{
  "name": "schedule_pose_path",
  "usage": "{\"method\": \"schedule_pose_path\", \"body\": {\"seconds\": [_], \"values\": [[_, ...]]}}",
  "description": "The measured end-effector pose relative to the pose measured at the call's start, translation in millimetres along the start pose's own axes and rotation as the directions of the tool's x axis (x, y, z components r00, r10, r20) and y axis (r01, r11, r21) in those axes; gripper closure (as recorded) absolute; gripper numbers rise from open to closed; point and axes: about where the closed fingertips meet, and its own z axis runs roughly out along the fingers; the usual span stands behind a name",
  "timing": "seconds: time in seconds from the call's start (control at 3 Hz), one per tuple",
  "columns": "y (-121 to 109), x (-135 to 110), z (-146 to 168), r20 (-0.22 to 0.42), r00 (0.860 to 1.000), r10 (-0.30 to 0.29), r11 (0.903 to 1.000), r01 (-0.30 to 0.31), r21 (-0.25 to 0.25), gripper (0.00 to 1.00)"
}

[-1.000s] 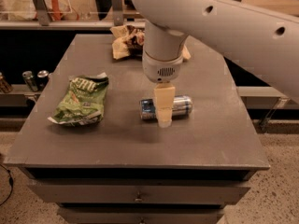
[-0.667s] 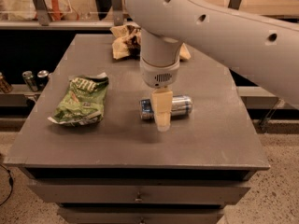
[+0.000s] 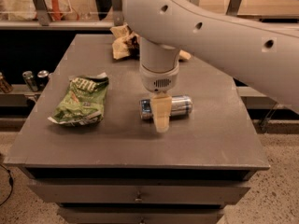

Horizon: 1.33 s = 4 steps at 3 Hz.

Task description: Place redbull can upright

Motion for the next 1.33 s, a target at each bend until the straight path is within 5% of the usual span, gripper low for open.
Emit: {"method": "schedule_pose_path", "body": {"seconds": [1.0,1.33], "values": [[1.9,3.5,2.1,0.000,1.000,0.017,0.9997,-0.017,-0.016,0.85],[-2.4,3.6,-6.1,0.045,0.999,0.031,0.9993,-0.030,-0.022,1.00]]}}
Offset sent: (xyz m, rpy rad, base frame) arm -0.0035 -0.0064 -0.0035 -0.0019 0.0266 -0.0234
